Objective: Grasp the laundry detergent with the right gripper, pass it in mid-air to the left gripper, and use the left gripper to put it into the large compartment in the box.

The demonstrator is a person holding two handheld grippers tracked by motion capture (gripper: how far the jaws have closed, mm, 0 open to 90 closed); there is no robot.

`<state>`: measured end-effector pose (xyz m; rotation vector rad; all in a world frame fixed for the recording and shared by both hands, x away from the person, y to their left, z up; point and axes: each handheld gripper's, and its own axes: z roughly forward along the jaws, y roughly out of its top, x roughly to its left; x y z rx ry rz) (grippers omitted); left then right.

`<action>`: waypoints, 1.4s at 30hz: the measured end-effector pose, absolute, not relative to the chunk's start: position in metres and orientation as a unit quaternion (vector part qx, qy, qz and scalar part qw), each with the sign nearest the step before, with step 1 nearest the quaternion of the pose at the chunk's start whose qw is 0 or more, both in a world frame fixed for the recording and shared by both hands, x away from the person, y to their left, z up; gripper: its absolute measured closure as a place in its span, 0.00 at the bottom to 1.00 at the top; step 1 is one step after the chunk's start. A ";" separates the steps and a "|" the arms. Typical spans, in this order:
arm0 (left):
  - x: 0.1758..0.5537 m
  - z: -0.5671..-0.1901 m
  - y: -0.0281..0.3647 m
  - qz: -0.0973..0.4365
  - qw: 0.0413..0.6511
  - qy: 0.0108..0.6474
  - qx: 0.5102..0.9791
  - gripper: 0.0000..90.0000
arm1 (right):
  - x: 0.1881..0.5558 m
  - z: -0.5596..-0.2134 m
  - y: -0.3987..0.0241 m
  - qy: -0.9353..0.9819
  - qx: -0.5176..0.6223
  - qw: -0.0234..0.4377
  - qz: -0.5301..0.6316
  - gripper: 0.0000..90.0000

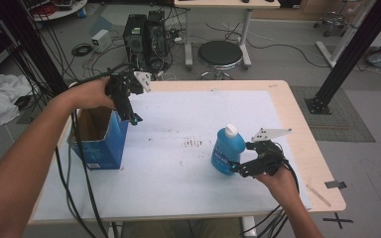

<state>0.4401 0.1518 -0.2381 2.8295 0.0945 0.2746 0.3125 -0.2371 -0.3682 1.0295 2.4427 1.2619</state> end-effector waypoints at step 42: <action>0.441 -0.240 0.150 0.098 0.147 0.032 0.984 0.03 | 0.321 -0.401 -0.216 0.772 0.373 0.162 0.488 0.05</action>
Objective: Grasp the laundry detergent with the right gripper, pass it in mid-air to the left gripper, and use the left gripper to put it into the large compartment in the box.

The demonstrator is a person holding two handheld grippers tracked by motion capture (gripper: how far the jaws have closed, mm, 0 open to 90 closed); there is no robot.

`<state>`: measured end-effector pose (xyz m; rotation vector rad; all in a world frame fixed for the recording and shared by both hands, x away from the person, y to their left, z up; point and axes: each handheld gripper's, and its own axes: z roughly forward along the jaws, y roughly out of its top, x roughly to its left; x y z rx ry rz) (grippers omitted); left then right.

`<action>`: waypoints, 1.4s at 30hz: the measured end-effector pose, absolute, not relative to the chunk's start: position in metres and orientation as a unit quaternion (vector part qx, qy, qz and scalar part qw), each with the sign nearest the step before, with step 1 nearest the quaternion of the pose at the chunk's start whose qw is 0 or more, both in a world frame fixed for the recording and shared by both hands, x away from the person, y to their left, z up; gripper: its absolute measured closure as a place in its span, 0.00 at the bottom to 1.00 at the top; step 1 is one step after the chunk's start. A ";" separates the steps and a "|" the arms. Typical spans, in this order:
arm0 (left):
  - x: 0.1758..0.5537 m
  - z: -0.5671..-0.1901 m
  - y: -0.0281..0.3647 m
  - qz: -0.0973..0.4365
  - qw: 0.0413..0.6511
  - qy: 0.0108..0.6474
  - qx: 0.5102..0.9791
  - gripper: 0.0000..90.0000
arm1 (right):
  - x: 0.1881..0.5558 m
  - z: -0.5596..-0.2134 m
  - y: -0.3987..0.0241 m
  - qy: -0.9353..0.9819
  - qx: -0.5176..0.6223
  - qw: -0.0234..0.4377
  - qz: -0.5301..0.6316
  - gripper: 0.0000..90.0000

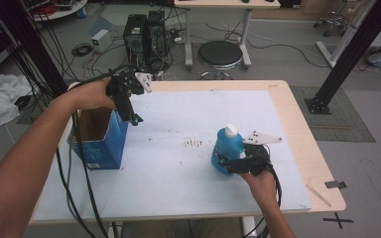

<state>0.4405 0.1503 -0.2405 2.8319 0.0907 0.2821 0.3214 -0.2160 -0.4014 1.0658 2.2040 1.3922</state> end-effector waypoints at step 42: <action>0.439 -0.243 0.150 0.099 0.147 0.032 0.984 0.03 | 0.321 -0.407 -0.212 0.765 0.359 0.172 0.506 0.37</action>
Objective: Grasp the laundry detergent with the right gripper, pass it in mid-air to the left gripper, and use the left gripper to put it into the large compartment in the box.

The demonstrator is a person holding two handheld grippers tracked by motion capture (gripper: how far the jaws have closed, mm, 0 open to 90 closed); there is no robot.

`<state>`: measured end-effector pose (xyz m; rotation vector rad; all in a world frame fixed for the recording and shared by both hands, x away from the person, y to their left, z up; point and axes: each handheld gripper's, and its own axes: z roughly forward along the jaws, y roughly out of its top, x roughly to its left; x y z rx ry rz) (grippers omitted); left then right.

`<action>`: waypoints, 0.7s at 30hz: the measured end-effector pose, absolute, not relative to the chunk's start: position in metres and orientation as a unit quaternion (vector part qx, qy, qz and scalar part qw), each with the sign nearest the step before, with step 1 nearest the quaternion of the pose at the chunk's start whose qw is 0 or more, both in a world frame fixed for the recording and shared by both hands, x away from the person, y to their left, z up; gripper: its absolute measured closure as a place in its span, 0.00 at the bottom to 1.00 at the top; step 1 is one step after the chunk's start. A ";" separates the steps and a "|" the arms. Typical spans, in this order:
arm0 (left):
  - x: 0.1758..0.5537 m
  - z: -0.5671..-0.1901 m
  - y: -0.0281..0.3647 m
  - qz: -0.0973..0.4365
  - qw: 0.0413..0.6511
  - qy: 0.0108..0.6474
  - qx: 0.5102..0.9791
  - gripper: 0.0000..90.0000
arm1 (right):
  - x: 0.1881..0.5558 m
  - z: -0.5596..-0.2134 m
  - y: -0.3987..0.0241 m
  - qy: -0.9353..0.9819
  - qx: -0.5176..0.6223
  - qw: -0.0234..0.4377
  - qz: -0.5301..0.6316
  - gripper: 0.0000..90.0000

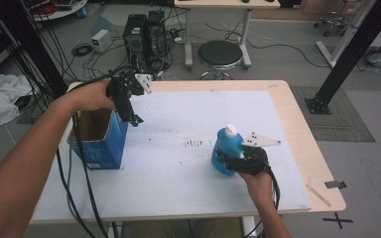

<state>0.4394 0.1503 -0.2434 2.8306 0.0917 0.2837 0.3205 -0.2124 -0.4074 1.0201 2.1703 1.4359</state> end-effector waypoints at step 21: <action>0.438 -0.244 0.151 0.100 0.144 0.033 0.984 0.03 | 0.318 -0.406 -0.211 0.768 0.341 0.182 0.510 0.50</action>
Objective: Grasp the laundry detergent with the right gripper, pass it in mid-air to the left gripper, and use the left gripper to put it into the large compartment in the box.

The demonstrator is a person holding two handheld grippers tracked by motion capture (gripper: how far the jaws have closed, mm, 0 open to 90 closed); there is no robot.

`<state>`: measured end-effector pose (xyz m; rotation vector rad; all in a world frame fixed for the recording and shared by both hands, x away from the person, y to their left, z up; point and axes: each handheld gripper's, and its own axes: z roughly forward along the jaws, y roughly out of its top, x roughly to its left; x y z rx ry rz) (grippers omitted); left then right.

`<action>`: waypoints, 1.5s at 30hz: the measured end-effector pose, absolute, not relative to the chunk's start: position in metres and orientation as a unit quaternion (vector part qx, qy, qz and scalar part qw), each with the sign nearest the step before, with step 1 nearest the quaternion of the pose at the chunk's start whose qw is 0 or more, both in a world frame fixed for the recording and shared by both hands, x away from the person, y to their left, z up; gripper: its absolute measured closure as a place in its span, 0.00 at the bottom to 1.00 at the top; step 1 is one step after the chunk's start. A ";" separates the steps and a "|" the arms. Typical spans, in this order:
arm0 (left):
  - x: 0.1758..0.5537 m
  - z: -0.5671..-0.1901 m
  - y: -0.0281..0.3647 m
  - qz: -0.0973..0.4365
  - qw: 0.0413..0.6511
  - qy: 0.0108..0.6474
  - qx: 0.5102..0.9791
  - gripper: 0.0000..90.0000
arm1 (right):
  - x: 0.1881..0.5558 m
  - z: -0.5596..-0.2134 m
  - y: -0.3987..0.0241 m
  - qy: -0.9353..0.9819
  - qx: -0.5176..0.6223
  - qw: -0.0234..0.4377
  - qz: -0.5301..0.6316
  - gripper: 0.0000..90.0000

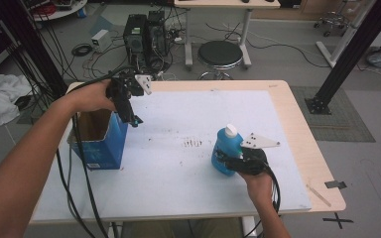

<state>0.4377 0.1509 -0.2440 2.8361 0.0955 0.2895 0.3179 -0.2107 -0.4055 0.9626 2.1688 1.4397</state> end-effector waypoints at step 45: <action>0.408 -0.220 0.087 0.100 0.144 0.049 0.983 0.03 | 0.368 -0.310 -0.261 0.849 0.116 0.060 0.512 0.50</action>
